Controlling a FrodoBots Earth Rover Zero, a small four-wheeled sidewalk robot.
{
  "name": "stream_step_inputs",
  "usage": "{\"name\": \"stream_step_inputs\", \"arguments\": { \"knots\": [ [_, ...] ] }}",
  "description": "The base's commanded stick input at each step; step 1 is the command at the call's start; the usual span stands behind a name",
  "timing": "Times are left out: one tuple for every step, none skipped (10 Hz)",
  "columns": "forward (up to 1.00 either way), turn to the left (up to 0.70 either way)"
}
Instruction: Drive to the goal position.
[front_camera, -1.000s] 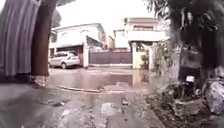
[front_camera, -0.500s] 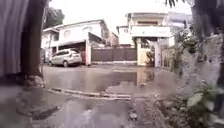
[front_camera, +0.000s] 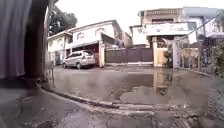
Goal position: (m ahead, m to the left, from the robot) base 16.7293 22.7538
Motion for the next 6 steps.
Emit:
{"name": "stream_step_inputs", "arguments": {
  "knots": [
    [0.70,0.00],
    [0.70,0.00],
    [0.70,0.00],
    [0.70,0.00],
    [0.70,0.00],
    [0.70,0.00]
  ]
}}
